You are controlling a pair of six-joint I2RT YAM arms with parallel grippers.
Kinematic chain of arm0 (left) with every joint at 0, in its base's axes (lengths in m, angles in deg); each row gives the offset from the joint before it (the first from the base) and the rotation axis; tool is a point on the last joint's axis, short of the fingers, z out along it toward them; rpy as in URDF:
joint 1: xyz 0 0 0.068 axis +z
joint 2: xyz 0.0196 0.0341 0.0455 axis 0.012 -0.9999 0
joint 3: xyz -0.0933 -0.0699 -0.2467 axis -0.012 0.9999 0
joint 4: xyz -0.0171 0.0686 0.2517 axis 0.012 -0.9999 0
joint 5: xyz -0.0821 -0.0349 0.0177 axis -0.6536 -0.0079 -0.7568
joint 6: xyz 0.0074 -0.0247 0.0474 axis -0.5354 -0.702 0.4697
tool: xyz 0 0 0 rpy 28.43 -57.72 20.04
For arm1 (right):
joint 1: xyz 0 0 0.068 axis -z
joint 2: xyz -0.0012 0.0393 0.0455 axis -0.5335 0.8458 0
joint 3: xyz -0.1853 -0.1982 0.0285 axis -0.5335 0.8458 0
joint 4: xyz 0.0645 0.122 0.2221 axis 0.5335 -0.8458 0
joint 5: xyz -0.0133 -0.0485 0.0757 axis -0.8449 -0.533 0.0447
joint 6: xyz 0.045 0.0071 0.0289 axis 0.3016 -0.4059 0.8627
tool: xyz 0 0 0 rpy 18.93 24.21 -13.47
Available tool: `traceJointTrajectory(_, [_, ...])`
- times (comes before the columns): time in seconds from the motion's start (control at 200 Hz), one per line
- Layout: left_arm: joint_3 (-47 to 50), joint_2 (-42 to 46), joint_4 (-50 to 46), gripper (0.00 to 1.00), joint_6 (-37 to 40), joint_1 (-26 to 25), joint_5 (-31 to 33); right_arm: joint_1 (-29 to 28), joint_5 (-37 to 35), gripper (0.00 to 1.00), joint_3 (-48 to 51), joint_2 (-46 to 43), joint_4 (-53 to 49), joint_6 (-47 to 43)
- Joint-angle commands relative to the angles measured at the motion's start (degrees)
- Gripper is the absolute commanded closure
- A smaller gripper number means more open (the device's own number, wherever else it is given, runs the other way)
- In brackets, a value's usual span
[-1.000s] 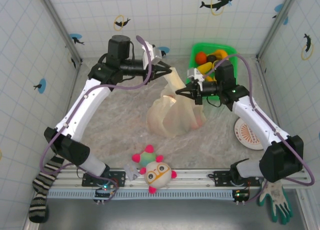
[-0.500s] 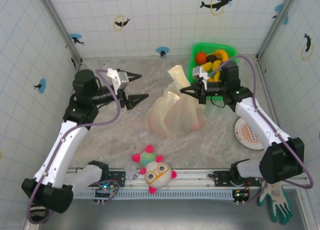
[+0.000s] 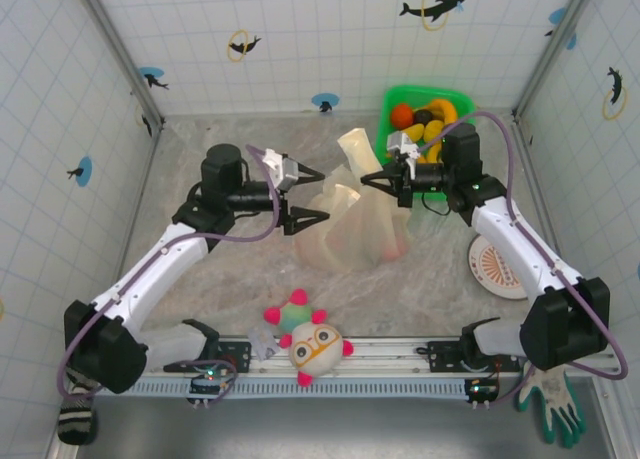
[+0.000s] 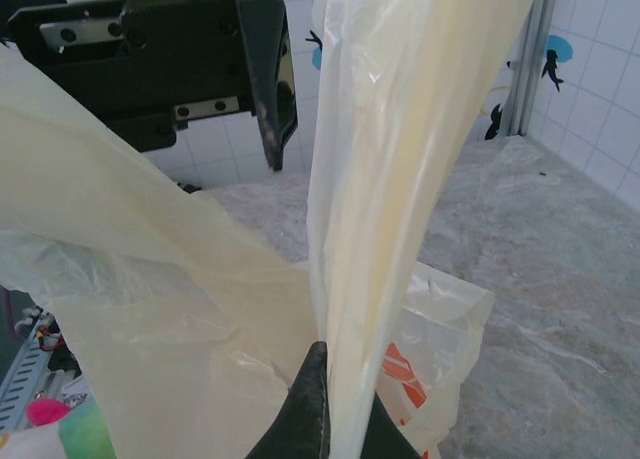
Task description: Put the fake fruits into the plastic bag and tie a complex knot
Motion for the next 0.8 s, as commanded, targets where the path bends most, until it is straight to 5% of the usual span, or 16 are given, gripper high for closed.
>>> traceJointTrajectory(0.0, [0.4, -1.1, 2.0, 0.10, 0.8, -1.7, -2.8, 0.0, 0.3, 1.00, 1.1, -1.9, 2.7, 0.7])
traceJointTrajectory(0.245, [-1.3, -5.4, 1.2, 0.29, 1.0, -2.7, -2.9, 0.0, 0.3, 1.00, 1.1, -2.2, 2.8, 0.7])
traceJointTrajectory(0.57, [-2.7, -5.6, -4.0, 0.97, 1.9, -2.6, 0.9, 0.7, -0.4, 1.00, 1.8, -3.2, 2.3, 0.9])
traceJointTrajectory(0.796, [-3.5, -3.5, -10.9, 1.00, 5.4, -3.8, 9.7, 1.0, -0.6, 0.95, 3.4, -5.1, 2.1, 1.0])
